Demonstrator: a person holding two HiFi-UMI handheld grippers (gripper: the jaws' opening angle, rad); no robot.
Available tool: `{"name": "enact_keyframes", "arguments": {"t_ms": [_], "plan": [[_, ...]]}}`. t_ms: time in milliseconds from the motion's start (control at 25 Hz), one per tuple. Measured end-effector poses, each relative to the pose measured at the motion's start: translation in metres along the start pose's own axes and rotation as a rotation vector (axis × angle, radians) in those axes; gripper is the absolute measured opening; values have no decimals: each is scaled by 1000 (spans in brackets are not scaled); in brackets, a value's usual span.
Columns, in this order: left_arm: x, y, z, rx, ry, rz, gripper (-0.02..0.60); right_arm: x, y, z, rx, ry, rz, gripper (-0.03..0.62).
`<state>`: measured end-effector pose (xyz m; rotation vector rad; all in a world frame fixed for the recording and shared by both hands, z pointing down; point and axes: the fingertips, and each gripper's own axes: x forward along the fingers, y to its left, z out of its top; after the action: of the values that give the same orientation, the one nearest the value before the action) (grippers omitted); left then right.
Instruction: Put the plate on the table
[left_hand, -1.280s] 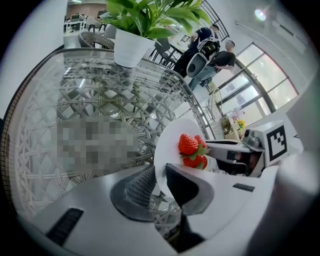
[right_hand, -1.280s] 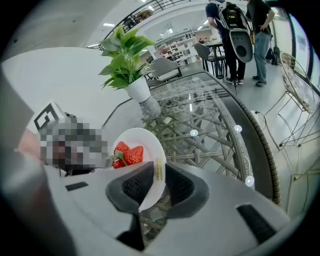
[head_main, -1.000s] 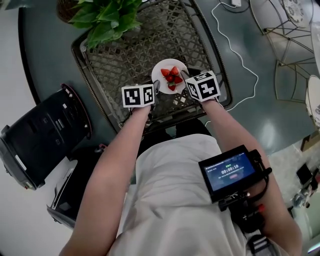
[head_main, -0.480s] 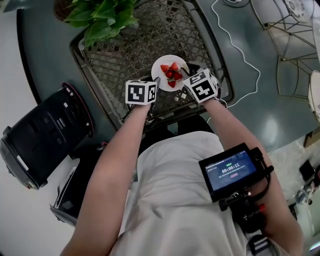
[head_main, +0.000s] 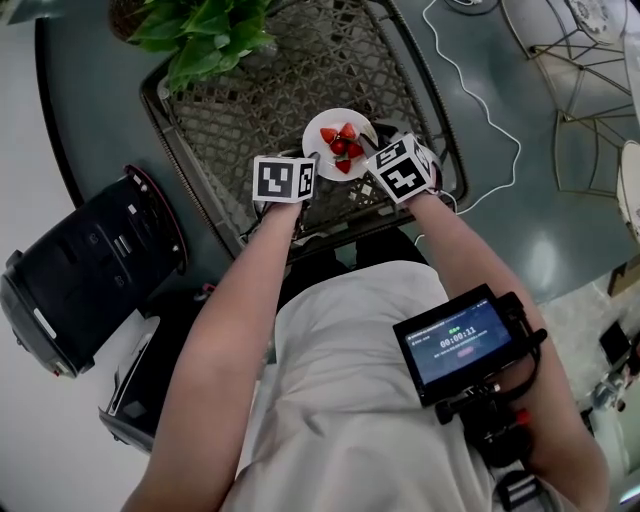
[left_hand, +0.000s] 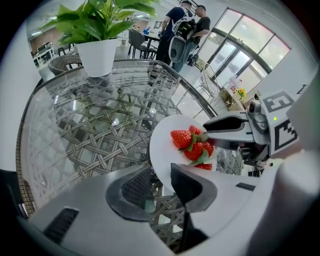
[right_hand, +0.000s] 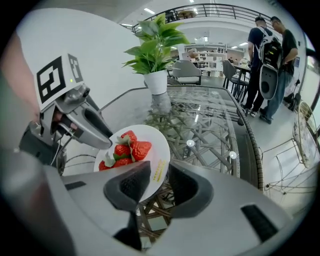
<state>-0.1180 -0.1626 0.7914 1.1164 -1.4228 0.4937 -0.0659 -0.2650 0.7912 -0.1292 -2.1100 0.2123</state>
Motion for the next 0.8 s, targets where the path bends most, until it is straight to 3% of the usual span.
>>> {"name": "enact_keyframes", "arguments": {"t_ms": [280,520,800], "plan": [[-25,11,-21,-17,-12,9,107,-1,-2,-1,36,-24,-3,98],[-35,19,-29,-71,-44,1,107,-7,-7,10,37,-124,-36,98],[-38,-10,-55,-13,-16,-47,107,-20,-14,3,166,-192,-62,97]]}}
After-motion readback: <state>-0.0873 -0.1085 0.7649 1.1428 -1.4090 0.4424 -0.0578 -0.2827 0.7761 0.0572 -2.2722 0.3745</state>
